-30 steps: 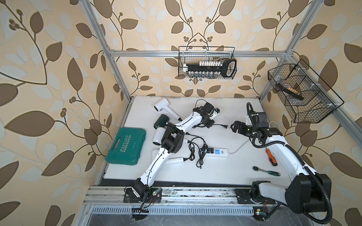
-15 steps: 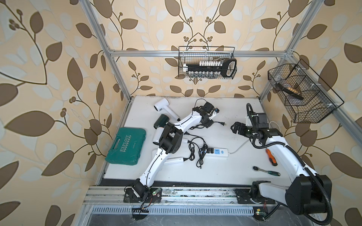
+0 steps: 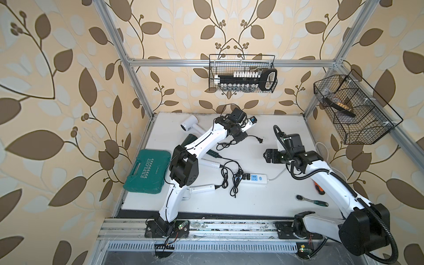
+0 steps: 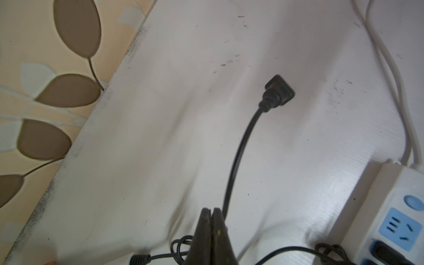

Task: Charge the blow dryers
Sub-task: Pick up the plug from the center of the board.

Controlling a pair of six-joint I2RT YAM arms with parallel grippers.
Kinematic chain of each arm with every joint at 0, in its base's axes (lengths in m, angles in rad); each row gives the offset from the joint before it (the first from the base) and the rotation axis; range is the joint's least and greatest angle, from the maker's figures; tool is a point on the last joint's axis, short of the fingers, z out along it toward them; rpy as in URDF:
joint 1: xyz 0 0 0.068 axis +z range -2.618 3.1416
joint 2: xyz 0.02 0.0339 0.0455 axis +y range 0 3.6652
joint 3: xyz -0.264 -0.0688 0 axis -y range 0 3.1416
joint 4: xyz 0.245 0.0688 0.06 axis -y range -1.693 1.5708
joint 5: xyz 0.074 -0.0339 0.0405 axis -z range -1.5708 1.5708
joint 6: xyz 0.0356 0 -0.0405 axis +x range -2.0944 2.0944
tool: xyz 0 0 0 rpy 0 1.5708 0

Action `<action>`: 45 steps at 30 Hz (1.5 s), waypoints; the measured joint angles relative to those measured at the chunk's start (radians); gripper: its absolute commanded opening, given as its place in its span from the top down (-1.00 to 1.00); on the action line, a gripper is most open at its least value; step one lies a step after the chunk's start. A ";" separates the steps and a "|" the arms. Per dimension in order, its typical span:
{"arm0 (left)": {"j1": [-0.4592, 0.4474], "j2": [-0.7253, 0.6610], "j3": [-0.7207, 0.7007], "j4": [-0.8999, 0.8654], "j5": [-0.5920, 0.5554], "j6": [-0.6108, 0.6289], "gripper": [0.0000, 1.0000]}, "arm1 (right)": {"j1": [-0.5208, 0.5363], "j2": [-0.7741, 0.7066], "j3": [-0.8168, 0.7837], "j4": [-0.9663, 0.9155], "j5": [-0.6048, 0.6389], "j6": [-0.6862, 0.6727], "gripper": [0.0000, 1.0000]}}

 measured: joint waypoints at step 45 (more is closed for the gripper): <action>0.000 0.397 0.201 -0.053 0.089 0.093 -0.48 | -0.025 -0.100 -0.048 0.055 -0.082 -0.141 -0.72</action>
